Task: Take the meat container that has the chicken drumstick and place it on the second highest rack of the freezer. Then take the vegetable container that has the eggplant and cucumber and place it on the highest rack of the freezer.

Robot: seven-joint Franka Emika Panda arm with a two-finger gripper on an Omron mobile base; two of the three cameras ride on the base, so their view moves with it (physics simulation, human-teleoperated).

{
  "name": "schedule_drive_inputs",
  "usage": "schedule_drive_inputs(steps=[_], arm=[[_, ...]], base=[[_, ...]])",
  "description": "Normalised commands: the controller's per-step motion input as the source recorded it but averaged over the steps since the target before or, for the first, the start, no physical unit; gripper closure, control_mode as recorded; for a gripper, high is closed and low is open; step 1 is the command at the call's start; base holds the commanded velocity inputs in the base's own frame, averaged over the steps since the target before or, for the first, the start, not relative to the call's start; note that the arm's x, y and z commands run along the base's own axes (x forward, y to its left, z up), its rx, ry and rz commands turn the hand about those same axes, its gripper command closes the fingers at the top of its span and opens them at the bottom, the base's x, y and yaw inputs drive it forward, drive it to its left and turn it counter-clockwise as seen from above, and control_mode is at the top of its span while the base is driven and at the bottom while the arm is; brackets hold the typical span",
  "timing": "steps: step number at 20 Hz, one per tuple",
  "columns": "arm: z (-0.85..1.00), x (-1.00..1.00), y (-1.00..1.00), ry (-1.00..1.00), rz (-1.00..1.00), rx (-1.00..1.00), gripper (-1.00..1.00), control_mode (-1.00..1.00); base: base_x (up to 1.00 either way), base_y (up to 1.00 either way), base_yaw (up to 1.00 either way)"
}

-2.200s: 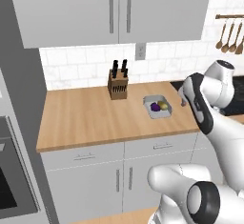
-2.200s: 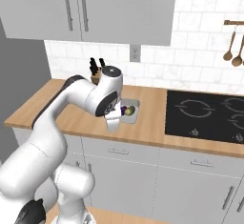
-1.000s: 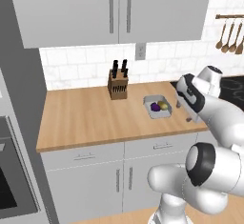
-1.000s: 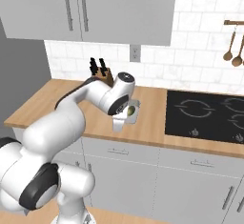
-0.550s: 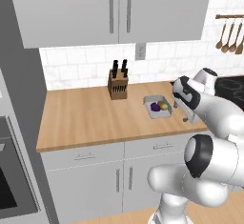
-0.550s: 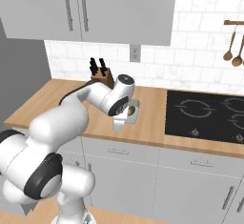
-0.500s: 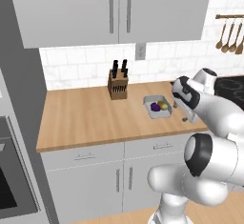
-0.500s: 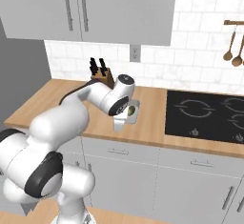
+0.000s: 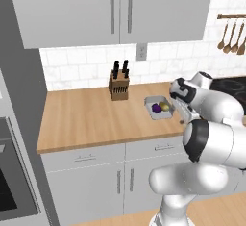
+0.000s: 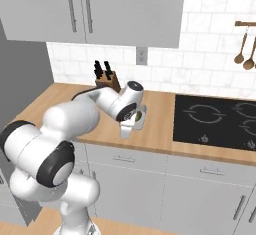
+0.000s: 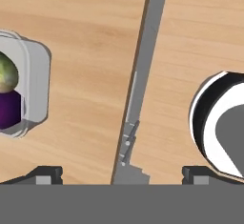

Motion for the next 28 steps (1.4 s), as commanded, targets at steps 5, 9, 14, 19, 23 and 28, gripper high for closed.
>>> schedule_drive_inputs(steps=[5,9,14,19,23,28], arm=[[-0.23,0.38,0.00,0.06,0.00,0.01,-1.00,-1.00],[-0.21,0.38,0.00,0.04,0.00,0.00,-1.00,-1.00],[-0.22,0.36,0.00,0.03,0.00,0.00,-1.00,-1.00],[-0.23,0.33,0.00,0.01,0.00,0.00,-1.00,-1.00],[-0.22,0.25,0.00,0.00,0.00,0.00,-1.00,-1.00],[-0.22,0.25,0.00,0.00,0.00,0.00,-1.00,-1.00]], base=[[0.00,0.00,0.00],[0.00,0.00,0.00],[0.00,0.00,0.00],[0.00,0.00,0.00],[0.00,0.00,0.00],[0.00,0.00,0.00]])
